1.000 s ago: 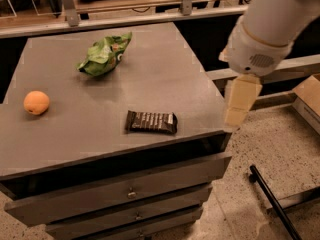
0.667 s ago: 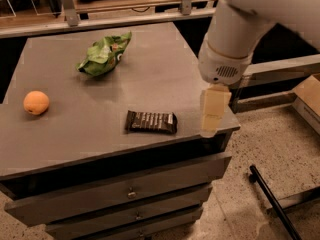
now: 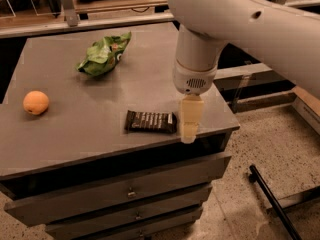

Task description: Pick rxbar chocolate

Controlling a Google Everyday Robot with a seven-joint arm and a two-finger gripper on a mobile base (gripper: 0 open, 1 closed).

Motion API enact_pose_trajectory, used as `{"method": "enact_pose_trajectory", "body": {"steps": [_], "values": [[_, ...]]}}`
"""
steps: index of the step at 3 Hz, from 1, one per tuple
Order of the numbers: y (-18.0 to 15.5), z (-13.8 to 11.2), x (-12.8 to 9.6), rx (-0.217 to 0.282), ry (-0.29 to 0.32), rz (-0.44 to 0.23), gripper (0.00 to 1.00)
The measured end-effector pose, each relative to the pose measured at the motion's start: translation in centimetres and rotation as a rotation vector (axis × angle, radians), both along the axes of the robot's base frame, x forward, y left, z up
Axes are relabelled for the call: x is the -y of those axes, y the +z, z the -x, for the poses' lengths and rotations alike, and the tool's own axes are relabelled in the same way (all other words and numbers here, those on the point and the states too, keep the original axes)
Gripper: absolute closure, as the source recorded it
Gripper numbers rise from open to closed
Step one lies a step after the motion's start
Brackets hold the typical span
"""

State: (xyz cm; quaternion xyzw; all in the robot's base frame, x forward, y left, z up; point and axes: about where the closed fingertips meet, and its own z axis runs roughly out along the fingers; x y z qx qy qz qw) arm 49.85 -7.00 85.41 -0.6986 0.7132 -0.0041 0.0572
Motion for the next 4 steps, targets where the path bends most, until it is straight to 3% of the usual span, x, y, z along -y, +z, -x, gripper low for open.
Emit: {"method": "enact_pose_trajectory", "body": {"steps": [1,2,3,4], "values": [[-1.2,-0.3,-1.5,-0.039,0.005,-0.033,0.0],[-2.2,0.3,-4.9,-0.078,0.043,-0.14,0.0],[-3.0,1.2,-6.7,-0.076,0.099,-0.186,0.02],[-3.7,1.8,-7.2,-0.07,0.123,-0.182,0.02]]}}
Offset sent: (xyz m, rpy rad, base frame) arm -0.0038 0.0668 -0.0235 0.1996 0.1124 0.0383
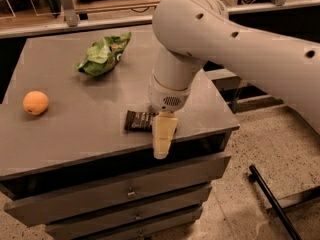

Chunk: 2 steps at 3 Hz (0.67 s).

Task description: Pick rxbar chocolate

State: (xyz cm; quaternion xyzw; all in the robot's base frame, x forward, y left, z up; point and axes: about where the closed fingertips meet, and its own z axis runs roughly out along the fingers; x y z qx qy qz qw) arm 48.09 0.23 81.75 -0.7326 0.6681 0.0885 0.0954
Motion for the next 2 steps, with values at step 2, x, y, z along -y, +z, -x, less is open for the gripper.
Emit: {"method": "enact_pose_trajectory", "body": {"steps": [2], "values": [[0.03,0.12,-0.07,0.002,0.002,0.002,0.42]]}}
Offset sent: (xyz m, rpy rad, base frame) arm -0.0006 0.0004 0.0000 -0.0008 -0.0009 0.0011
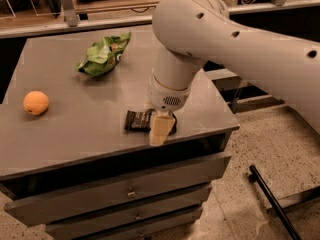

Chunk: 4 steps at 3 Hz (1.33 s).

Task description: Pick rxbar chocolate

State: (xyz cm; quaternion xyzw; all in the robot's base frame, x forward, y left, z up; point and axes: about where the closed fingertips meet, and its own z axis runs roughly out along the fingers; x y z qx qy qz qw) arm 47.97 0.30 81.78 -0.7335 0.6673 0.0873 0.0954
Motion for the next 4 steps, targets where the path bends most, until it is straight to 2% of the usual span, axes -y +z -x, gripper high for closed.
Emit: {"method": "enact_pose_trajectory", "body": {"steps": [2,3,4], "values": [[0.7,0.0,0.0,0.001,0.001,0.001,0.89],[1.0,0.0,0.0,0.001,0.001,0.001,1.0],[1.1,0.1,0.0,0.002,0.001,0.0,1.0]]}}
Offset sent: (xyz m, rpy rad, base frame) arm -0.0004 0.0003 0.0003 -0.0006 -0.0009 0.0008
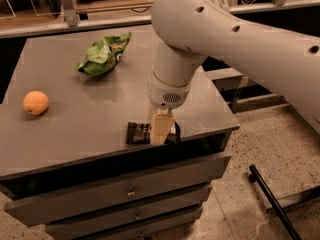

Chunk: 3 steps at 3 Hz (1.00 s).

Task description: Pick rxbar chocolate

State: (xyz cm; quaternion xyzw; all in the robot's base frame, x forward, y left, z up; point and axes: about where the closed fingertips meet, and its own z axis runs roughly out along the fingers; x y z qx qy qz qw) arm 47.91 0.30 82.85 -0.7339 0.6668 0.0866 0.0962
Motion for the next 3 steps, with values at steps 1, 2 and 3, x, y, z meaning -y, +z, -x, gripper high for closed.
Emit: {"method": "enact_pose_trajectory", "body": {"steps": [1,2,3], "values": [[3.7,-0.4,0.8,0.073,-0.002,-0.002,1.0],[7.5,-2.5,0.4,0.156,0.023,0.012,1.0],[7.5,-2.5,0.4,0.156,0.023,0.012,1.0]]}}
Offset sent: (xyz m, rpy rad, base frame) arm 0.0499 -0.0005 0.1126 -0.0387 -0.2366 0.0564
